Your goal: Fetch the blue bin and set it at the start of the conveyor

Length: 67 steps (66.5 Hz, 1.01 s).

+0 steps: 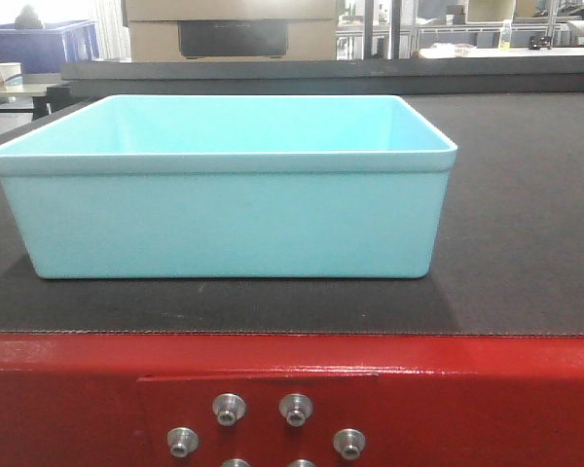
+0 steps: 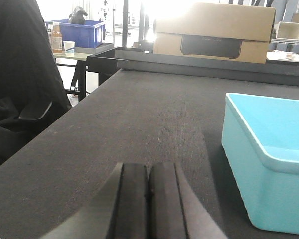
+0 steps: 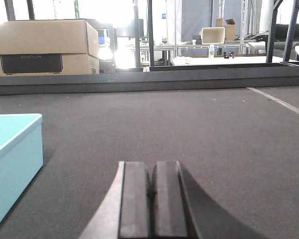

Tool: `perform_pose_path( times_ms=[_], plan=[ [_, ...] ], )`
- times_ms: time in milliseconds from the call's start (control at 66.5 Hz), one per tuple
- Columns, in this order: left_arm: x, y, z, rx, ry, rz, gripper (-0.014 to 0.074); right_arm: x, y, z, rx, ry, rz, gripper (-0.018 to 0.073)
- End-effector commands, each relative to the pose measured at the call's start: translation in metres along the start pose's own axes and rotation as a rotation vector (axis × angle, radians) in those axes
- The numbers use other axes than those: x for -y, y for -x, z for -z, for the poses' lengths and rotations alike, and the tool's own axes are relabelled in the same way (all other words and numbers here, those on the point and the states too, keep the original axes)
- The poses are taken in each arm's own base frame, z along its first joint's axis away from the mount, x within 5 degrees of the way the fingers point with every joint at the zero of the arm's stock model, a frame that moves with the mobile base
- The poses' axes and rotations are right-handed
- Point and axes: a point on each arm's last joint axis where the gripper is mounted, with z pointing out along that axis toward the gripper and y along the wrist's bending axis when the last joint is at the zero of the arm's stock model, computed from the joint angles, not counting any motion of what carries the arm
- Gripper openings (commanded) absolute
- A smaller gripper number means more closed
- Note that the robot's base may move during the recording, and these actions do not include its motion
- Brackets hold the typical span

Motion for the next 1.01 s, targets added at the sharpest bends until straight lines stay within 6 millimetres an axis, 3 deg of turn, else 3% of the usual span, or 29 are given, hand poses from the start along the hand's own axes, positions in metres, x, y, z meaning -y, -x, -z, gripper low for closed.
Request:
perform_pose_path(
  times_ms=[0, 992],
  plan=[
    [0.0001, 0.0030, 0.0005, 0.031, 0.000, 0.004, -0.0111, 0.0002, 0.0011, 0.0005, 0.014, -0.004, 0.015, -0.0162],
    [0.0001, 0.0030, 0.0005, 0.031, 0.000, 0.004, -0.0111, 0.0003, 0.0018, 0.0005, 0.022, -0.004, 0.015, -0.0162]
  ],
)
